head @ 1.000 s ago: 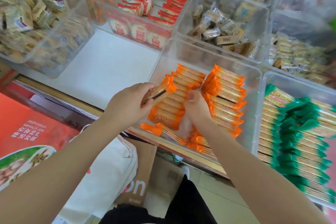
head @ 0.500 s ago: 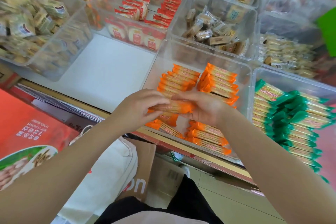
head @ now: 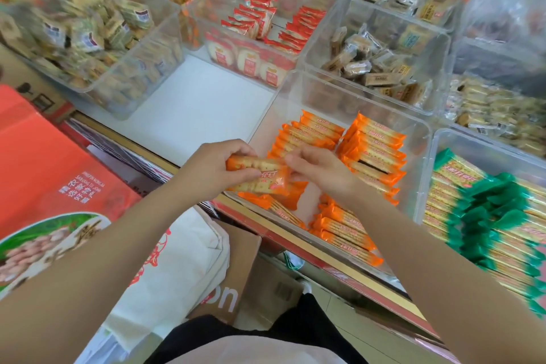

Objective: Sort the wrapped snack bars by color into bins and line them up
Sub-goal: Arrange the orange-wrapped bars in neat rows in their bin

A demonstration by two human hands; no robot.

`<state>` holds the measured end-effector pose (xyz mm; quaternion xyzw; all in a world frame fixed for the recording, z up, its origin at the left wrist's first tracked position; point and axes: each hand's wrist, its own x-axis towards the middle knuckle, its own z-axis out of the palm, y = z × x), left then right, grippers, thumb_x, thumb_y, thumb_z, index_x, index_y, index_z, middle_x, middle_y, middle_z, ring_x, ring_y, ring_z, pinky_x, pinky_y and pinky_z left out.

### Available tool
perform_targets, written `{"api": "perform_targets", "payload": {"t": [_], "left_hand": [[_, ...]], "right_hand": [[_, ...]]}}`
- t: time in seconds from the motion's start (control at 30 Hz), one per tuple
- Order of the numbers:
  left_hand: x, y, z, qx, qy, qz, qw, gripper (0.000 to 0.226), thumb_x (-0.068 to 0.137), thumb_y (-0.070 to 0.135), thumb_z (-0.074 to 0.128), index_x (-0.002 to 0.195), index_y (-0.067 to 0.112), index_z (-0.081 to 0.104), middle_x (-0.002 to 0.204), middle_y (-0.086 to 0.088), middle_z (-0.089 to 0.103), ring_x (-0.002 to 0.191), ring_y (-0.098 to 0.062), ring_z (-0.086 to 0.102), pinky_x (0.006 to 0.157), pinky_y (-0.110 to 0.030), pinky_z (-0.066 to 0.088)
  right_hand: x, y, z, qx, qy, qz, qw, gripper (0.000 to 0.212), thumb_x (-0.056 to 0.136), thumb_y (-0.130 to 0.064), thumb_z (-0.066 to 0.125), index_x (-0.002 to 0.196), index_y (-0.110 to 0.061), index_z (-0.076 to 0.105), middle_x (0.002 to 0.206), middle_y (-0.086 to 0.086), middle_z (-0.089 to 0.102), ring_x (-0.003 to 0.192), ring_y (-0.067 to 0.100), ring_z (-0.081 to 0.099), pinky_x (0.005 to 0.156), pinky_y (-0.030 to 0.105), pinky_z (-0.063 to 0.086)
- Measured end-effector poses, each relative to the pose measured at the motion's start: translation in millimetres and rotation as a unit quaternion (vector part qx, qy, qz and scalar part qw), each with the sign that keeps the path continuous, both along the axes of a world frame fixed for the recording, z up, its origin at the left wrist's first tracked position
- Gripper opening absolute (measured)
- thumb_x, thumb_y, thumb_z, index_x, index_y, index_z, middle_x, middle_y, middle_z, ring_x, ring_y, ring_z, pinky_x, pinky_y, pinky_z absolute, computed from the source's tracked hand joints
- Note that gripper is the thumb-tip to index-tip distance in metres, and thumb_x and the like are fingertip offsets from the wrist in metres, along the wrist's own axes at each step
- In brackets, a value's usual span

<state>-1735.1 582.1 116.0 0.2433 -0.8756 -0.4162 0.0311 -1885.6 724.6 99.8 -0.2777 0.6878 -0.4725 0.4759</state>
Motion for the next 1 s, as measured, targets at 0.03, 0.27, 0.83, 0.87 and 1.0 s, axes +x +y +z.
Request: {"api": "perform_targets", "payload": {"t": [0.03,0.27,0.83,0.87,1.0], "left_hand": [[5.8,-2.2,-2.4,0.004,0.009,0.036,0.999,0.016,0.078,0.027,0.071,0.089,0.030,0.060,0.075,0.017,0.059,0.064,0.008,0.054,0.056,-0.004,0.038],[25.6,-8.5,-16.0,0.049,0.026,0.161,0.985,0.015,0.079,0.024,0.071,0.090,0.024,0.061,0.078,0.015,0.059,0.068,-0.003,0.053,0.059,-0.014,0.038],[-20.1,-6.9,2.0,0.112,0.067,0.139,0.982,0.010,0.093,0.026,0.051,0.099,0.024,0.059,0.095,0.010,0.060,0.079,-0.003,0.054,0.064,-0.018,0.040],[-24.3,-4.8,3.5,0.116,0.069,0.127,0.983,0.012,0.094,0.028,0.049,0.097,0.023,0.060,0.092,0.011,0.060,0.079,-0.002,0.054,0.065,-0.017,0.041],[-34.7,3.5,1.7,0.098,0.046,0.100,0.989,0.022,0.097,0.029,0.041,0.092,0.022,0.062,0.081,0.016,0.059,0.076,0.000,0.054,0.067,-0.018,0.041]], "right_hand": [[-0.8,-1.7,-8.5,0.058,-0.012,0.000,0.998,0.027,0.095,-0.028,0.052,0.099,-0.004,0.062,0.095,0.009,0.063,0.088,0.016,0.060,0.086,0.031,0.052],[12.8,-13.7,-66.4,0.317,0.332,0.379,0.803,0.034,0.096,-0.035,0.043,0.080,-0.007,0.055,0.076,0.004,0.054,0.066,0.018,0.048,0.056,0.027,0.037],[-28.4,23.3,20.4,-0.002,0.199,0.059,0.978,0.024,0.084,-0.015,0.067,0.107,-0.011,0.063,0.079,0.018,0.059,0.071,0.009,0.053,0.066,0.021,0.045],[-26.1,21.7,19.6,-0.018,0.210,0.048,0.976,0.021,0.082,-0.014,0.069,0.103,-0.013,0.064,0.083,0.021,0.062,0.073,0.013,0.055,0.068,0.025,0.047],[-12.3,17.9,17.9,-0.107,0.412,0.028,0.904,0.019,0.079,-0.018,0.072,0.094,-0.009,0.065,0.089,0.000,0.065,0.081,0.002,0.054,0.071,0.008,0.041]]}}
